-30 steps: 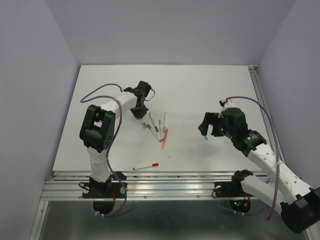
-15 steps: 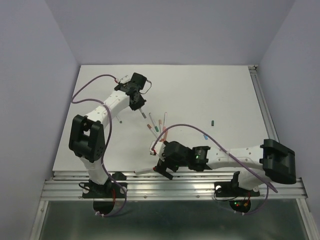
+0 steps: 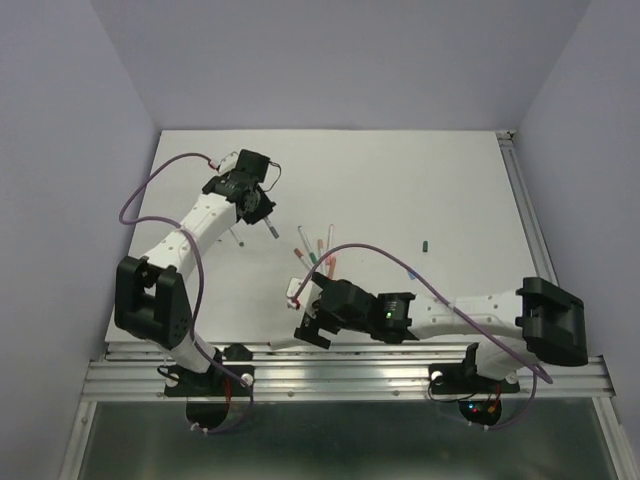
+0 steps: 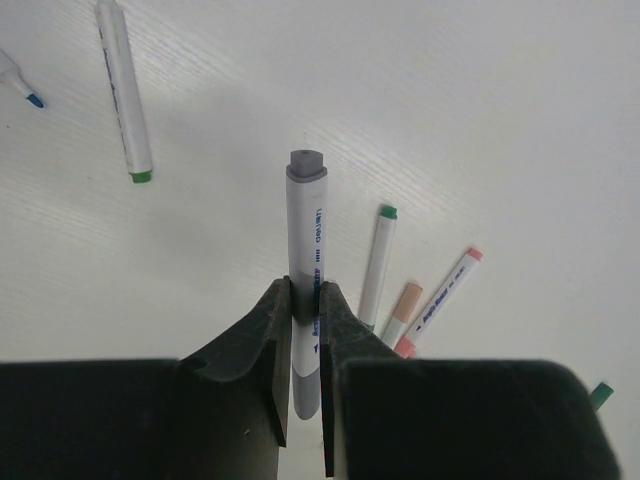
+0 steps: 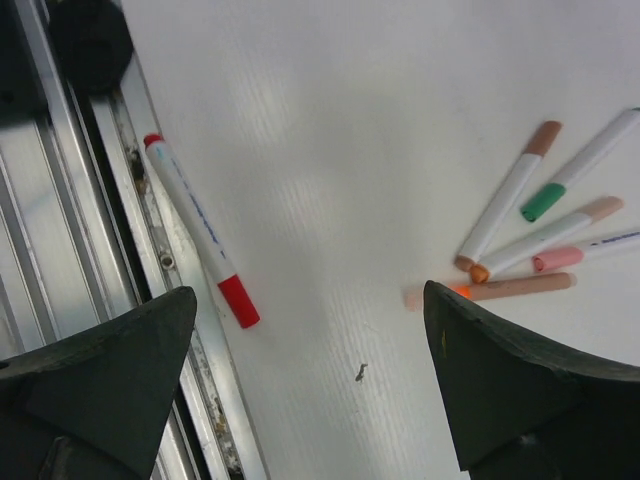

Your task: Open the pen caps

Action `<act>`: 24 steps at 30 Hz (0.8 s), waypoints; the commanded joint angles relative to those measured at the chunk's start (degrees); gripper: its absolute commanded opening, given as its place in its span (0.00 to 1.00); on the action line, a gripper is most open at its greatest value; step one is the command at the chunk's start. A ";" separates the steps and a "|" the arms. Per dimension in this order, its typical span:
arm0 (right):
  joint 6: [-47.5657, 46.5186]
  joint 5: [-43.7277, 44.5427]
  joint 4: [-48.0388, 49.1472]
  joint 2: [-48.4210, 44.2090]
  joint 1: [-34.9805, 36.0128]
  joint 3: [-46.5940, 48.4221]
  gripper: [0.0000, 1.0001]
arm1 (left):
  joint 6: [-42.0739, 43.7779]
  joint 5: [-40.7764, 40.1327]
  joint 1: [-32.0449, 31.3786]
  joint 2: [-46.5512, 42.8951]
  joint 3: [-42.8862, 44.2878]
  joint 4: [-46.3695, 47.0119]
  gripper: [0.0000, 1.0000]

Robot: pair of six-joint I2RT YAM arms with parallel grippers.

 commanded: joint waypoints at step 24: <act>29.36 12.26 -1.44 -4.42 -10.32 13.58 0.69 | -11.09 -0.91 -20.25 -19.09 -9.28 5.23 0.00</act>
